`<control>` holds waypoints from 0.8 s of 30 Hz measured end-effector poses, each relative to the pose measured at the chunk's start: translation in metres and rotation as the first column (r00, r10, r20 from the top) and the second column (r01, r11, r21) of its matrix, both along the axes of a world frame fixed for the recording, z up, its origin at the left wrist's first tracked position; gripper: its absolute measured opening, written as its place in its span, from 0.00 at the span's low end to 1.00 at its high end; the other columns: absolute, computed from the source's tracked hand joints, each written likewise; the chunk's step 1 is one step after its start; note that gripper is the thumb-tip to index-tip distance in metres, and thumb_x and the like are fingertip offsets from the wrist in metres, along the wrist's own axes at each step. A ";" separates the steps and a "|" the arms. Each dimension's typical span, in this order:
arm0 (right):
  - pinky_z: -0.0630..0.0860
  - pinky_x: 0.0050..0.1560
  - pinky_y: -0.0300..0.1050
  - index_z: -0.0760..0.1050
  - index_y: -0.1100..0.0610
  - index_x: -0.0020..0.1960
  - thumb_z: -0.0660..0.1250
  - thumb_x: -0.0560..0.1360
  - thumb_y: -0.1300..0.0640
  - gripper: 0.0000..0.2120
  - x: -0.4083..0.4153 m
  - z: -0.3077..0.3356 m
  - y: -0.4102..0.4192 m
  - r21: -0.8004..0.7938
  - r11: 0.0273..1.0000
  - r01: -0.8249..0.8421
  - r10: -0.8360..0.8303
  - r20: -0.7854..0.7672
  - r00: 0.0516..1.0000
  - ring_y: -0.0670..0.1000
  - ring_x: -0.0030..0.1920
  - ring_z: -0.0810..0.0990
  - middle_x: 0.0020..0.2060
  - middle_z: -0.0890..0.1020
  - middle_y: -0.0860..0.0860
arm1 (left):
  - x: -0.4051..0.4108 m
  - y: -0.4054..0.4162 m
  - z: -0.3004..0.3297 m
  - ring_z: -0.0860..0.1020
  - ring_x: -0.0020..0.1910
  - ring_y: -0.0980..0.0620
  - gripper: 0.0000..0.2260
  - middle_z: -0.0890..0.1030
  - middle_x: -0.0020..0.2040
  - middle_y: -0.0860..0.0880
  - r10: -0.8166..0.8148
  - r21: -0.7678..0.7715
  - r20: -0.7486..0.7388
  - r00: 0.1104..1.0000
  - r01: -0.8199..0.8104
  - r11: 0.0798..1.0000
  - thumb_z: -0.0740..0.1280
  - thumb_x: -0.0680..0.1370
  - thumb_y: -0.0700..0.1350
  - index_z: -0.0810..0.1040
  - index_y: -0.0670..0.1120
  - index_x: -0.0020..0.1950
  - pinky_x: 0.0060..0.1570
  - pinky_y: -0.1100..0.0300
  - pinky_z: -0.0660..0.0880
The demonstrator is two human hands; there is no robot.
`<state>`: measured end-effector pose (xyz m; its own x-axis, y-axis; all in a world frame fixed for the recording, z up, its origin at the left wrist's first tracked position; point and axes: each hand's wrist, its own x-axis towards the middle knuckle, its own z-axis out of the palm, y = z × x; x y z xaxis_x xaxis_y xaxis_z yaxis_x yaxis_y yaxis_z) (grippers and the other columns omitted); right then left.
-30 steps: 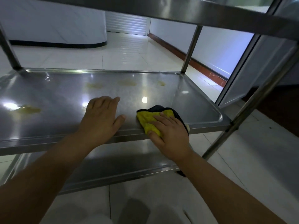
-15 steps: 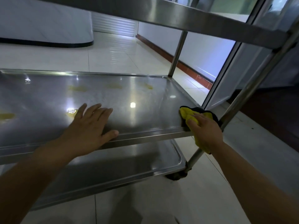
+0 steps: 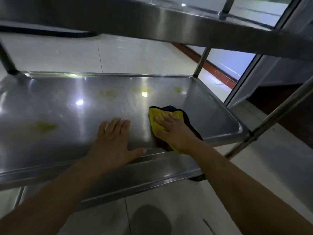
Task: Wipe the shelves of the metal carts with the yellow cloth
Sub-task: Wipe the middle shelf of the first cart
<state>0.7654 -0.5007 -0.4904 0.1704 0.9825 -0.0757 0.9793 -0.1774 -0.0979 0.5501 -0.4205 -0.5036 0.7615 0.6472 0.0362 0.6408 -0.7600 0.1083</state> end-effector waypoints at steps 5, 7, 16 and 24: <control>0.38 0.75 0.52 0.49 0.48 0.78 0.52 0.82 0.45 0.27 -0.049 0.006 0.029 -0.048 0.999 0.007 -0.013 -0.125 0.992 0.53 0.77 0.40 0.78 0.45 0.51 | -0.002 0.002 0.000 0.43 0.77 0.47 0.54 0.46 0.78 0.45 0.036 -0.069 -0.005 0.999 -0.036 0.997 0.36 0.60 0.77 0.42 0.44 0.78 0.73 0.47 0.37; 0.37 0.75 0.51 0.48 0.46 0.78 0.51 0.82 0.44 0.27 -0.053 0.006 0.029 -0.060 0.998 0.033 -0.039 -0.111 0.993 0.51 0.77 0.40 0.78 0.45 0.49 | -0.005 0.003 0.001 0.43 0.77 0.46 0.54 0.47 0.78 0.45 0.025 -0.060 0.004 1.000 -0.024 0.998 0.36 0.61 0.77 0.43 0.43 0.78 0.74 0.46 0.38; 0.42 0.76 0.56 0.52 0.47 0.78 0.51 0.82 0.42 0.27 -0.004 0.008 -0.008 -0.012 0.964 0.267 -0.267 -0.055 0.962 0.54 0.78 0.45 0.78 0.51 0.50 | -0.008 0.002 0.000 0.49 0.75 0.43 0.50 0.55 0.76 0.45 -0.049 0.062 0.033 0.998 0.047 0.997 0.35 0.64 0.74 0.53 0.44 0.77 0.73 0.44 0.43; 0.42 0.76 0.55 0.47 0.47 0.79 0.45 0.80 0.37 0.30 0.097 0.010 -0.054 -0.126 0.869 0.478 -0.484 -0.014 0.875 0.55 0.78 0.42 0.78 0.46 0.50 | -0.003 0.004 -0.004 0.57 0.74 0.40 0.44 0.63 0.74 0.44 -0.079 0.092 0.036 0.996 0.075 0.993 0.43 0.69 0.73 0.64 0.46 0.74 0.72 0.41 0.50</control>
<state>0.8623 -0.5543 -0.4803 0.6136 0.7635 -0.2017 0.7648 -0.6381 -0.0888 0.5468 -0.4169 -0.5073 0.8059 0.5792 0.1229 0.5764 -0.8149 0.0607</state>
